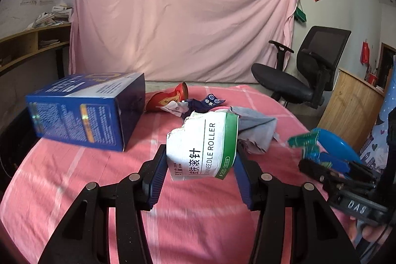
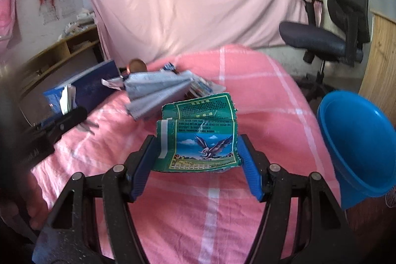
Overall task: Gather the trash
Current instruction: 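Carry both items over the blue basin and open both tools to drop them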
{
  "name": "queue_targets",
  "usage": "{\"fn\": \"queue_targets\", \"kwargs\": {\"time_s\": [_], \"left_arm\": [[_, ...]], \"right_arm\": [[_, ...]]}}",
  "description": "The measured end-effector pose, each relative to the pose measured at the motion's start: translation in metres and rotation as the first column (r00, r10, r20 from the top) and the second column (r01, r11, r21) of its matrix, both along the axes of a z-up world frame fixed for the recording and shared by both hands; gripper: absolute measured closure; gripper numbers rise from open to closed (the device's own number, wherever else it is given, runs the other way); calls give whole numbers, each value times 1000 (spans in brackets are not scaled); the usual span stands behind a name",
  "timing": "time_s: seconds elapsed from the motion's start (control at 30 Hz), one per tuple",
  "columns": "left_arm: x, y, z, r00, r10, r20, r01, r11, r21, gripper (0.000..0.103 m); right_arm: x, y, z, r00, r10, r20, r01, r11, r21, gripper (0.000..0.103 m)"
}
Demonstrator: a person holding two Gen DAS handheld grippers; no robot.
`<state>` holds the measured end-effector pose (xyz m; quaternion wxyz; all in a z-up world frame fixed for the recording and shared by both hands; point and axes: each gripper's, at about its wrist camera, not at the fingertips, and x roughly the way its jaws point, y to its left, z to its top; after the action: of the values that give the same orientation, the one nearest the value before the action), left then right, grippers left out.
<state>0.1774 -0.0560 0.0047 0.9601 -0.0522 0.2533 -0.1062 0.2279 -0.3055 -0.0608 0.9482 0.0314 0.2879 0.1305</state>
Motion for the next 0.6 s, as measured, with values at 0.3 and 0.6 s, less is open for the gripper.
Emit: {"fn": "queue_targets", "kwargs": {"time_s": [0.3, 0.6], "left_arm": [[-19, -40, 33, 988, -38, 150, 34, 999, 26, 57], [-2, -136, 81, 939, -201, 280, 201, 979, 27, 57]], "right_arm": [[-37, -31, 40, 947, -79, 312, 72, 997, 36, 24], [-62, -96, 78, 813, -307, 495, 300, 949, 96, 24]]}}
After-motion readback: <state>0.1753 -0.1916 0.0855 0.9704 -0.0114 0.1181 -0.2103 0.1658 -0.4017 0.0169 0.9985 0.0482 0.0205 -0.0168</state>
